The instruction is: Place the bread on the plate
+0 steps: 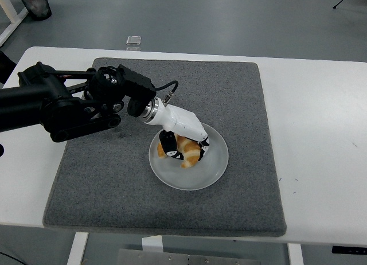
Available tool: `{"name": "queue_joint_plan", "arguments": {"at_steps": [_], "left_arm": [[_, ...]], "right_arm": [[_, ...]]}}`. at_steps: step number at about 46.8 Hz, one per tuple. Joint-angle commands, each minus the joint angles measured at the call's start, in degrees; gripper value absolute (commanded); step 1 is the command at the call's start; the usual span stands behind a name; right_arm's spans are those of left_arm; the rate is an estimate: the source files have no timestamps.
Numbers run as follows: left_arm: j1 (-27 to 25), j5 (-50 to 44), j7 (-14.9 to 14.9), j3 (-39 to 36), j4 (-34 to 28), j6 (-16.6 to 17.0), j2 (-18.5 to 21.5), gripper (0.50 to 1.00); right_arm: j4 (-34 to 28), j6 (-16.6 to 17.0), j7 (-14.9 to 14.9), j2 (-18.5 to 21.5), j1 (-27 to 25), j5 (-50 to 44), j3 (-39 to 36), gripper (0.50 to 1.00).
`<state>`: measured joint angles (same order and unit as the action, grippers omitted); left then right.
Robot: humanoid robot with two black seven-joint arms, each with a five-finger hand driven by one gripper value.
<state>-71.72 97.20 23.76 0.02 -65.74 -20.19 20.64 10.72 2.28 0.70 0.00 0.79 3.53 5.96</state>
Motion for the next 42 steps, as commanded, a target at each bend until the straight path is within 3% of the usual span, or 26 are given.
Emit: {"name": "queue_joint_plan", "arguments": {"at_steps": [1,3,5,9,11,23,32,42], "left_arm": [[0.0,-0.6,0.0,0.1,0.1,0.1,0.0,0.5],[0.1,-1.0,0.0,0.1,0.1,0.0,0.0,0.516],[0.2,-1.2,0.0,0.2,0.1,0.0,-0.1,0.719],[0.3,-1.3,-0.1,0.2,0.1,0.0,0.0,0.919],[0.4,-1.3,-0.1,0.3,0.1,0.0,0.0,0.981],[-0.3,-7.5,-0.1,2.3,0.1,0.1,-0.1,0.992],[-2.6,-21.9,-0.1,11.3,1.8,-0.3,0.8,0.992],[-1.2,-46.3,-0.4,21.1,9.8,0.3,4.8,0.992]], "right_arm": [[0.0,0.0,0.0,0.0,0.0,0.0,0.0,0.952],[0.0,0.0,0.0,0.0,0.0,0.1,0.0,0.952],[0.0,0.0,0.0,0.0,0.0,0.0,0.0,0.952],[0.0,0.0,0.0,0.0,0.0,0.0,0.0,0.952],[0.1,0.0,0.0,0.0,0.0,0.1,0.0,0.952],[0.0,0.0,-0.1,0.0,0.0,0.1,0.0,0.952],[0.0,0.0,0.0,0.0,0.0,0.1,0.0,0.952],[0.0,-0.1,0.0,0.0,0.0,0.0,0.0,0.952]]}}
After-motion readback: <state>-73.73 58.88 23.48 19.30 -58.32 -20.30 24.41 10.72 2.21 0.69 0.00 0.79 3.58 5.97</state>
